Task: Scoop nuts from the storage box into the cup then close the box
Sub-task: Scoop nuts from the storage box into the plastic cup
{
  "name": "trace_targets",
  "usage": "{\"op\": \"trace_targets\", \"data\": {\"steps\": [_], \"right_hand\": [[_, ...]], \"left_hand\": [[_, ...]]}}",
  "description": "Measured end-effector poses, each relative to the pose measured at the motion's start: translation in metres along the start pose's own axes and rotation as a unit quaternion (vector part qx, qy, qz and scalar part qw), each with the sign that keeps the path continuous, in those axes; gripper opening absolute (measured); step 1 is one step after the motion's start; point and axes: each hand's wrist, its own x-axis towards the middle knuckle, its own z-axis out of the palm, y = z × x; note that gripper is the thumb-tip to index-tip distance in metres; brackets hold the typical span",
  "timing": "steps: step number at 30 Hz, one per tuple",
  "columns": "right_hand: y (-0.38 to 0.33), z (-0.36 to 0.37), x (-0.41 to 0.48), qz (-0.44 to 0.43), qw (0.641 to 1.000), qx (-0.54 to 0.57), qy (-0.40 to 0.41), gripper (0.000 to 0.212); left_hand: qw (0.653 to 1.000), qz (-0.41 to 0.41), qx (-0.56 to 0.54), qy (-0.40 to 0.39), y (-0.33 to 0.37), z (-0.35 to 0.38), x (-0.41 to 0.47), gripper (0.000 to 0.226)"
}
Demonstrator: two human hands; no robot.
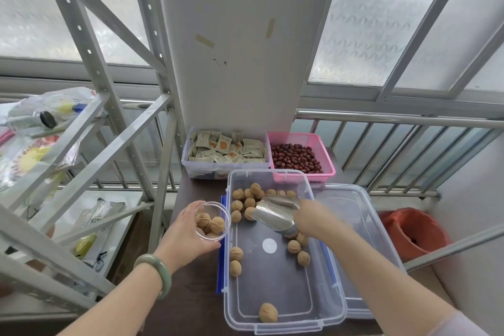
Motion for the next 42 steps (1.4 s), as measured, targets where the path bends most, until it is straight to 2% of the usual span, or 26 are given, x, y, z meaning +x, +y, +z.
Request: {"op": "trace_targets", "data": {"steps": [5,7,10,11,13,15,16,17,18,19,22,26,29,31,34,37,42], "right_hand": [[-0.003,0.032,-0.008,0.027,0.987,-0.025,-0.156,0.032],[-0.001,0.046,0.004,0.063,0.981,0.005,-0.182,0.032],[-0.006,0.051,0.019,0.118,0.976,0.099,-0.154,0.028],[-0.009,0.049,0.020,0.104,0.977,0.067,-0.173,0.021],[-0.016,0.047,0.023,0.124,0.967,0.106,-0.196,0.018],[-0.020,0.049,0.033,0.104,0.970,0.115,-0.188,0.019],[-0.019,0.054,0.039,0.120,0.966,0.155,-0.166,0.022],[-0.015,0.059,0.049,0.164,0.944,0.231,-0.168,0.024],[-0.013,0.062,0.058,0.138,0.941,0.273,-0.143,0.027],[-0.010,0.065,0.063,0.131,0.936,0.297,-0.135,0.030],[-0.005,0.071,0.076,0.132,0.925,0.333,-0.125,0.015],[-0.007,0.081,0.089,0.161,0.880,0.427,-0.134,0.025],[-0.012,0.086,0.094,0.160,0.890,0.413,-0.110,0.016],[-0.015,0.093,0.102,0.184,0.870,0.442,-0.118,0.009],[-0.018,0.104,0.114,0.219,0.834,0.493,-0.116,0.014],[-0.020,0.109,0.122,0.244,0.821,0.509,-0.085,0.037],[-0.014,0.114,0.112,0.191,0.848,0.492,-0.053,0.044]], "left_hand": [[1.000,-0.006,0.001,-0.012,-0.003,0.000,-0.001,0.098],[1.000,-0.008,0.006,-0.014,-0.003,0.000,0.000,0.098],[1.000,-0.015,0.014,-0.014,-0.003,0.000,0.001,0.099],[1.000,-0.016,0.015,-0.015,-0.003,-0.001,0.001,0.099],[1.000,-0.017,0.013,-0.019,-0.001,-0.001,0.002,0.099],[0.999,-0.020,0.011,-0.023,0.000,-0.002,0.003,0.098],[0.999,-0.021,0.013,-0.026,0.000,-0.003,0.003,0.099],[0.999,-0.023,0.015,-0.030,0.000,-0.003,0.003,0.100],[0.999,-0.023,0.018,-0.033,0.001,-0.003,0.003,0.100],[0.999,-0.023,0.020,-0.035,0.001,-0.003,0.003,0.100],[0.999,-0.027,0.025,-0.032,0.002,-0.004,0.004,0.099],[0.999,-0.032,0.021,-0.030,0.004,-0.004,0.005,0.100],[0.999,-0.033,0.023,-0.030,0.005,-0.004,0.005,0.099],[0.999,-0.035,0.021,-0.030,0.007,-0.004,0.004,0.099],[0.999,-0.035,0.015,-0.026,0.010,-0.005,0.002,0.099],[0.999,-0.034,0.018,-0.024,0.012,-0.005,-0.001,0.098],[0.999,-0.033,0.018,-0.025,0.013,-0.006,-0.004,0.099]]}}
